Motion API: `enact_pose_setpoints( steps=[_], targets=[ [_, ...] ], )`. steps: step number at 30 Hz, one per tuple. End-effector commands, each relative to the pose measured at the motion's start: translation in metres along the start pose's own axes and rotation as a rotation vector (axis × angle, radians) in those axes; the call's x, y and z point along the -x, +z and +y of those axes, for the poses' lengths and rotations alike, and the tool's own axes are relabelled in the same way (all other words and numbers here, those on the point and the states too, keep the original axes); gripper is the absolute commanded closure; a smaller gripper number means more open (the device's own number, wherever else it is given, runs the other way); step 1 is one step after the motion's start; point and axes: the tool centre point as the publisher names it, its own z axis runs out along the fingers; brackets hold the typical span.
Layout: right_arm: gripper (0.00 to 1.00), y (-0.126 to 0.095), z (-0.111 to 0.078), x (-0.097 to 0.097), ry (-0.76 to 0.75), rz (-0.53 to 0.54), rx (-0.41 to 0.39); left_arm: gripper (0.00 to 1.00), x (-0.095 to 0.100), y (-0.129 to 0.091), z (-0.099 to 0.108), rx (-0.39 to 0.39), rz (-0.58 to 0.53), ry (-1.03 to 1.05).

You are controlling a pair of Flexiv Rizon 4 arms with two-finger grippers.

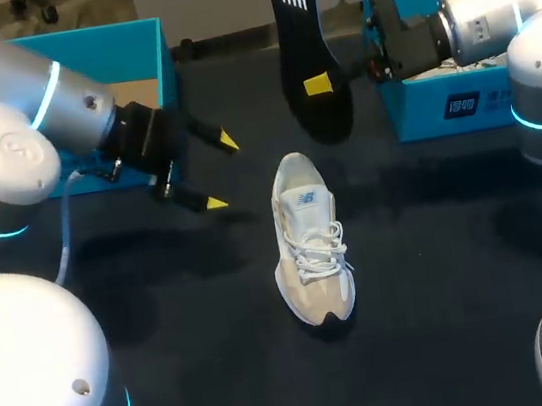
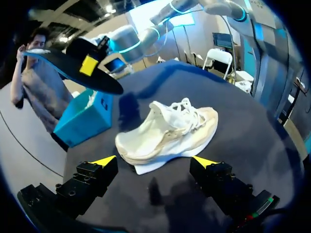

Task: Take the shoe out of the shoebox, open the shoe tongue, remove and reinsert the insole, then place the shoe into the shoebox

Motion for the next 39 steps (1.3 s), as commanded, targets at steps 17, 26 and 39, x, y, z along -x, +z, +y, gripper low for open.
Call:
enact_pose_setpoints(
  steps=[17,26,39],
  targets=[
    [1.0,0.031,-0.025,0.015,-0.017,0.074,-0.004,0.0,-0.009,0.057,0.001,0.006,0.022,-0.103],
    [1.0,0.054,-0.048,0.021,-0.08,0.154,0.025,0.0,-0.014,0.063,0.016,0.026,-0.018,-0.162],
    [1.0,0.057,-0.048,0.02,-0.074,0.163,0.028,0.0,-0.013,0.066,0.018,0.031,-0.023,-0.176]
  ],
)
